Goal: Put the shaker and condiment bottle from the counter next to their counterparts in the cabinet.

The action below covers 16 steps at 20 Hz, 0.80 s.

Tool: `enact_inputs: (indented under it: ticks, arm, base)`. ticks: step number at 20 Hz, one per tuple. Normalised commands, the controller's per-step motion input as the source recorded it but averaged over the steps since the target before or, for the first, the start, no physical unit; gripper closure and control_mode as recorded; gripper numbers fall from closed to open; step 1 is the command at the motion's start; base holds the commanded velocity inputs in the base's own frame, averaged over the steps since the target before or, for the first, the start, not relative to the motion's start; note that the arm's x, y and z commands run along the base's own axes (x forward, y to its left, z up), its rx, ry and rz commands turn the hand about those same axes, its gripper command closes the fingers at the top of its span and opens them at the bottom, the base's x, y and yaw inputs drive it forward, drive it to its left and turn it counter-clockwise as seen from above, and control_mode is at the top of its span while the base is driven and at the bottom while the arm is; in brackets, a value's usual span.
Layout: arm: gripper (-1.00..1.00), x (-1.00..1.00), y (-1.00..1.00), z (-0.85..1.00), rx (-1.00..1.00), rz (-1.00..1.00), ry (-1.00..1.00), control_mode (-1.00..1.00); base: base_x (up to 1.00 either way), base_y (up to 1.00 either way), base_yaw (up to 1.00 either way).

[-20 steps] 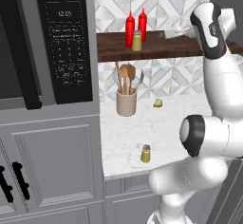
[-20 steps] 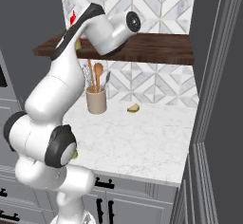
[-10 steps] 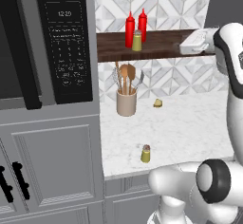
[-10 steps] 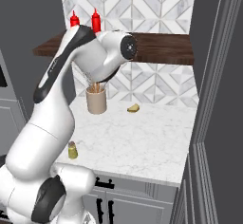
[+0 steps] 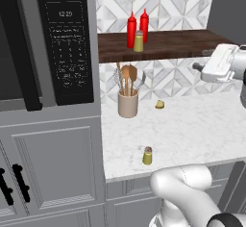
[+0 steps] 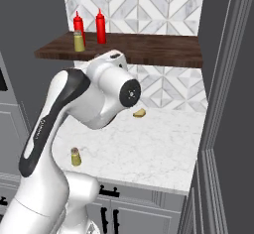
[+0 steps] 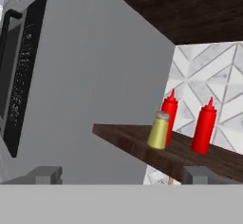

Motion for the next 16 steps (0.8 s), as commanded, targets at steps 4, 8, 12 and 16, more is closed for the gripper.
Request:
enact_inputs:
  ticks: [4,8,12,16]
  arm:
    - [-1.00,-0.93,-0.11,-0.28,0.00,0.00,-0.07,-1.00]
    - [-1.00,-0.60,0.00,-0.37,-0.01,0.04,0.00,-1.00]
    - [-1.00,-0.22,0.02,-0.21,-0.02,0.08,0.06,-1.00]
    - [-1.00,-0.21,0.03,-0.35,-0.08,0.08,0.06,-1.00]
  base:
    - [0.00,0.00,0.00]
    - [0.00,0.00,0.00]
    - [0.00,0.00,0.00]
    - [0.00,0.00,0.00]
